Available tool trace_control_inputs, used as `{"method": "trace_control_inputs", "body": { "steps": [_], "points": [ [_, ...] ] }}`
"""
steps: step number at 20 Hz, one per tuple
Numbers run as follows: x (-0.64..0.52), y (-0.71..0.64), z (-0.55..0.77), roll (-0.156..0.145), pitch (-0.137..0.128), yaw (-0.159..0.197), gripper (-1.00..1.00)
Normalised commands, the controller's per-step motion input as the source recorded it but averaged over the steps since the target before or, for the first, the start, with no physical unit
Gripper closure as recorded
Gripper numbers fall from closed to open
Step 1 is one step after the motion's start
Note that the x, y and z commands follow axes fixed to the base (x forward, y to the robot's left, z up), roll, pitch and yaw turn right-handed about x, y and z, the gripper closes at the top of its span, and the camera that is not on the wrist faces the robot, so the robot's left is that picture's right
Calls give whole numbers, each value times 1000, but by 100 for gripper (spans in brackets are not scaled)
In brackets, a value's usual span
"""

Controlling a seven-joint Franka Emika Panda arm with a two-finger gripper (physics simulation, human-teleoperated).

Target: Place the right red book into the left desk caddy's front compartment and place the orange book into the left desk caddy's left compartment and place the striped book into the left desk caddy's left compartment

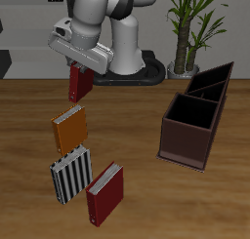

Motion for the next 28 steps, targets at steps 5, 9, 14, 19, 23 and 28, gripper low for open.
{"method": "trace_control_inputs", "body": {
  "steps": [5,9,14,19,23,28],
  "points": [
    [-313,405,-9,-26,-11,-67,100],
    [-186,581,-57,79,-21,-11,100],
    [-158,690,-21,70,-39,-35,100],
    [58,496,-77,26,12,-9,100],
    [134,672,-53,41,19,10,100],
    [180,589,87,32,-20,8,100]
  ]
}}
